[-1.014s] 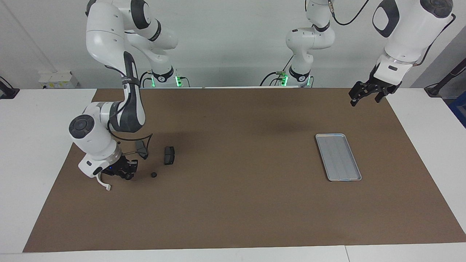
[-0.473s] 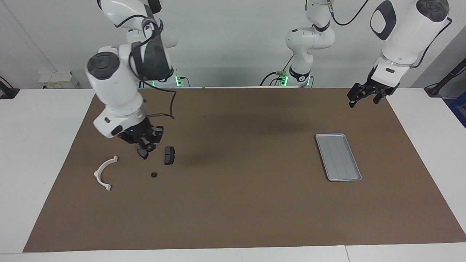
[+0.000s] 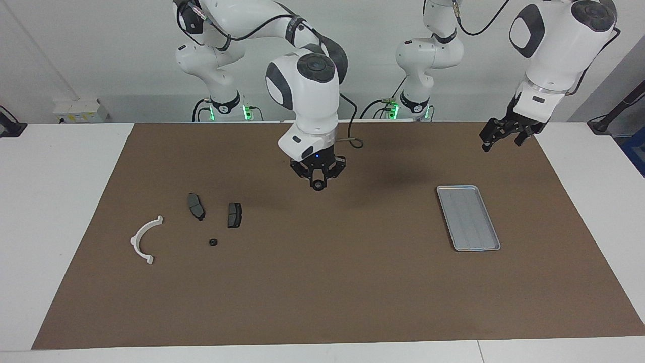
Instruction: Pick bearing gear from pile to tray
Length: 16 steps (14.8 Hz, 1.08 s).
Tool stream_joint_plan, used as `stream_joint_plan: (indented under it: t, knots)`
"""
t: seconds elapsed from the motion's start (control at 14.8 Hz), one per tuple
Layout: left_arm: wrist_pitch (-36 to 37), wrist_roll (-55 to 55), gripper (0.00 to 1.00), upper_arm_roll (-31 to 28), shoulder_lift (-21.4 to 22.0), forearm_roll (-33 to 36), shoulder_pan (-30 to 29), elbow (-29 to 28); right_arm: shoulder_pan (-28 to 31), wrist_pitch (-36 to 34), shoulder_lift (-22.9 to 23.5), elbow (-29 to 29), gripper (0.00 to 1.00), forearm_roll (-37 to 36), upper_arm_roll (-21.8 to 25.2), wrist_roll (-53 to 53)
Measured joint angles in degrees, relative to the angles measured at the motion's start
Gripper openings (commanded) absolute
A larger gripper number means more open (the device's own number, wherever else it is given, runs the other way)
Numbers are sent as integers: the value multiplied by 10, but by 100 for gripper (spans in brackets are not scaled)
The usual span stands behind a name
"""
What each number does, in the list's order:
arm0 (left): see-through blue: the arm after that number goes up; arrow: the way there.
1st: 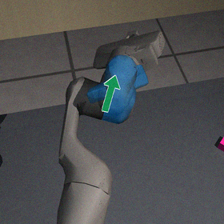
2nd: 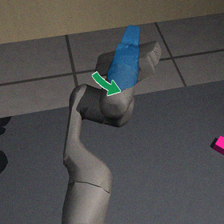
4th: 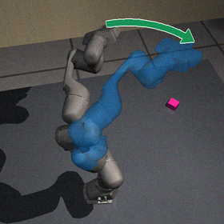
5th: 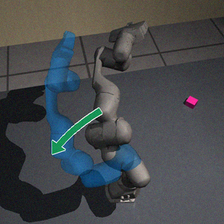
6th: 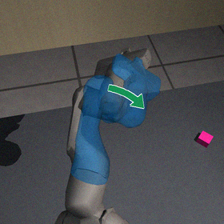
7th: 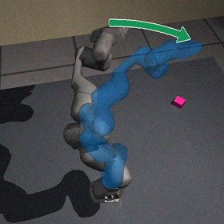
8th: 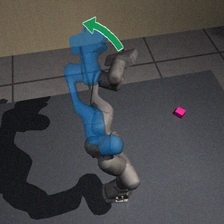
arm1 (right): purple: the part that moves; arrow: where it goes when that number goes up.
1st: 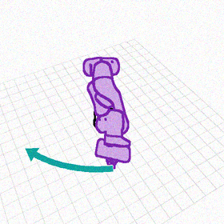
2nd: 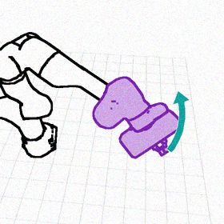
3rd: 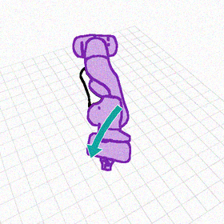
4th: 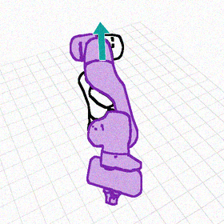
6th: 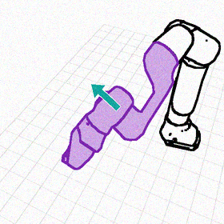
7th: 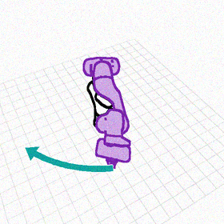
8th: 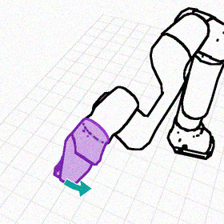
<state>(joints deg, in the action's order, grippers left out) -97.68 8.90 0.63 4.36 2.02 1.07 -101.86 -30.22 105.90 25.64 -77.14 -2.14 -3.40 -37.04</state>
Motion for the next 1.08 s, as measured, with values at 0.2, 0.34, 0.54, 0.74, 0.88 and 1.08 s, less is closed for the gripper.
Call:
stream_joint_plan:
  t: [0.2,0.34,0.54,0.74,0.88,1.08]
  knots:
    - [-12,12,100,2,8,0,1,-27,-8,34,42,1,0,-6,0,-8]
    - [-17,12,100,4,11,0,3,-37,-18,64,67,1,0,-20,0,-24]
    - [-33,25,100,5,11,0,16,-52,-26,103,94,1,0,-23,1,-41]
    - [-54,61,100,7,11,0,35,-69,-34,121,108,-4,0,-23,1,-51]
    - [-62,75,100,7,9,0,45,-76,-36,144,112,-16,0,-23,1,-52]
    - [-68,81,100,6,9,-6,47,-79,-35,179,114,-44,0,-24,3,-52]
